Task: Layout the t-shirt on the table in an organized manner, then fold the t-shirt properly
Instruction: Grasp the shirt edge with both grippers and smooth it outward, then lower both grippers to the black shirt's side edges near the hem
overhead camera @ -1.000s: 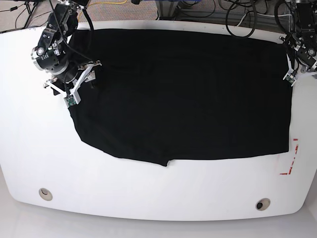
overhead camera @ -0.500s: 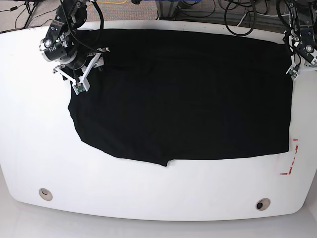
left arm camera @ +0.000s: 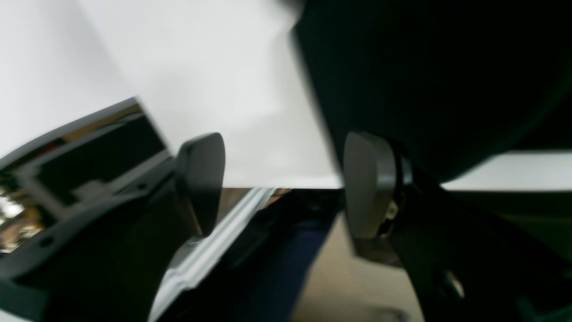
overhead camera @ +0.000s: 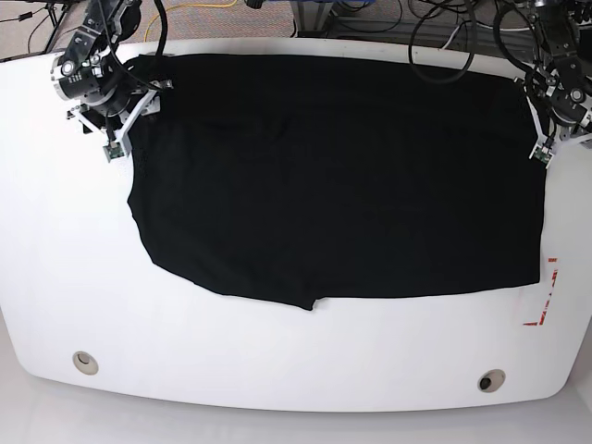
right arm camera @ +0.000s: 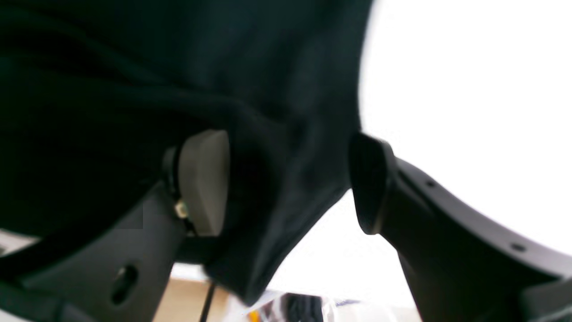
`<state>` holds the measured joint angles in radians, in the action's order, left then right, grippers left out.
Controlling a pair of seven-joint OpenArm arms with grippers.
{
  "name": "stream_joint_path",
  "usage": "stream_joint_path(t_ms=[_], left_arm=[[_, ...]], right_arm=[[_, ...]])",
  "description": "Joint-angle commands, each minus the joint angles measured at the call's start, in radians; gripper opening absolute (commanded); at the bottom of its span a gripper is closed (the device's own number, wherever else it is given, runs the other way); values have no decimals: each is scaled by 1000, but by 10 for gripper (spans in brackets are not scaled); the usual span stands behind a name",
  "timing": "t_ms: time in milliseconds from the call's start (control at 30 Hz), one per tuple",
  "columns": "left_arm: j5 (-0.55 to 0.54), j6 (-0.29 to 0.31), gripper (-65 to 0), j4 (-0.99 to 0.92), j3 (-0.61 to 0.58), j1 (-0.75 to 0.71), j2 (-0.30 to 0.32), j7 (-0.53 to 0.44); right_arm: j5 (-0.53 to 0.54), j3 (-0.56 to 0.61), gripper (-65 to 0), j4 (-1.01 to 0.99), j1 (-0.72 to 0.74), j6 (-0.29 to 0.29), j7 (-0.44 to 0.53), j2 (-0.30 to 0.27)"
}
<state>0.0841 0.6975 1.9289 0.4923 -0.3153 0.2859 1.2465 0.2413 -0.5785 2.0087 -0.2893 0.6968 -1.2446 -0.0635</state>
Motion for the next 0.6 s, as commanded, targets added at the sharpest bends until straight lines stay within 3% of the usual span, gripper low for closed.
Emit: stream_joint_path(t_ms=[0,300,567], left_arm=[[19,1,-271,14,27,32,-10,-30],[24,1,-272,13,78,172,-90,-132],[26,1,-272,7,59,321,-96,-175]], right_arm=[[25,4,-258,16,3,1,26,0],[25,5,-258,5,108,1,29,-14],[-43,70,-258,-114,279,1,32,-63]])
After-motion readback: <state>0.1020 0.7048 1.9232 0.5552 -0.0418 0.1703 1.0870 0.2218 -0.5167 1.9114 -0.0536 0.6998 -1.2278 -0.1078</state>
